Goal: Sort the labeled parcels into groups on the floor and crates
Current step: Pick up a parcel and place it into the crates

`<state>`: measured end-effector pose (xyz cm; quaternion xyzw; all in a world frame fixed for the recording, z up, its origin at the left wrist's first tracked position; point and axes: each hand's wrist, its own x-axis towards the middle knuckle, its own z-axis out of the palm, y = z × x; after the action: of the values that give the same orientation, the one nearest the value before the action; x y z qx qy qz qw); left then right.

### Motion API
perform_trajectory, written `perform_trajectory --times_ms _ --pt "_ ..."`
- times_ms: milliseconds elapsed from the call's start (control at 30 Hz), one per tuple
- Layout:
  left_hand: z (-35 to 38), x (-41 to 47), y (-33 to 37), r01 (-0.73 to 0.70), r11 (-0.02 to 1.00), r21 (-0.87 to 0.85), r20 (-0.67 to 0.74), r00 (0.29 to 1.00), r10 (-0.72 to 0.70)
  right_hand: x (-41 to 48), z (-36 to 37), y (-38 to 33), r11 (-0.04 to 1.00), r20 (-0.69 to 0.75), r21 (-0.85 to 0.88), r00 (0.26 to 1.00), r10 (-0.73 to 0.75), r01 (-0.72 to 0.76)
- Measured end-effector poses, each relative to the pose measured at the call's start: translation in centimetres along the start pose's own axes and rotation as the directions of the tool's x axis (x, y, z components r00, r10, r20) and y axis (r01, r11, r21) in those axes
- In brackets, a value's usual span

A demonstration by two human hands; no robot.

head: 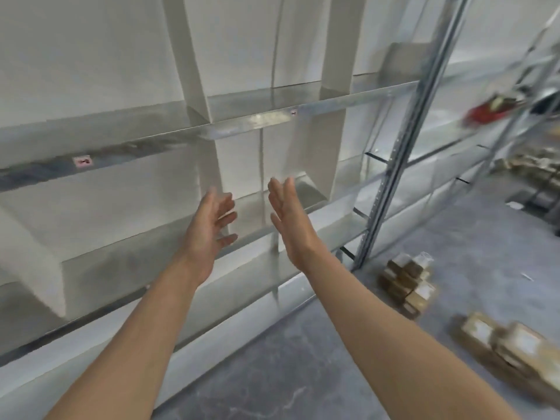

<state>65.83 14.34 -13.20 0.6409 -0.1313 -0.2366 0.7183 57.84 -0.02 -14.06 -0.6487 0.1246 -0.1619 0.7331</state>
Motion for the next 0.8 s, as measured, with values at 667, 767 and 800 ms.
perform_trajectory --times_ms 667,767,800 --pt "29.6 -1.2 -8.8 0.115 0.961 0.254 0.716 0.646 -0.266 -15.8 -23.1 0.6 0.998 -0.708 0.047 0.706 0.001 0.046" --pt "34.6 -2.2 -10.7 0.115 0.95 0.29 0.746 0.595 -0.3 -17.8 -27.5 1.1 0.997 -0.752 0.068 0.659 0.024 0.04" --pt "36.4 -2.4 -11.4 0.115 0.946 0.302 0.752 0.581 -0.311 -18.5 -29.1 1.4 0.996 -0.769 0.078 0.639 0.028 0.05"
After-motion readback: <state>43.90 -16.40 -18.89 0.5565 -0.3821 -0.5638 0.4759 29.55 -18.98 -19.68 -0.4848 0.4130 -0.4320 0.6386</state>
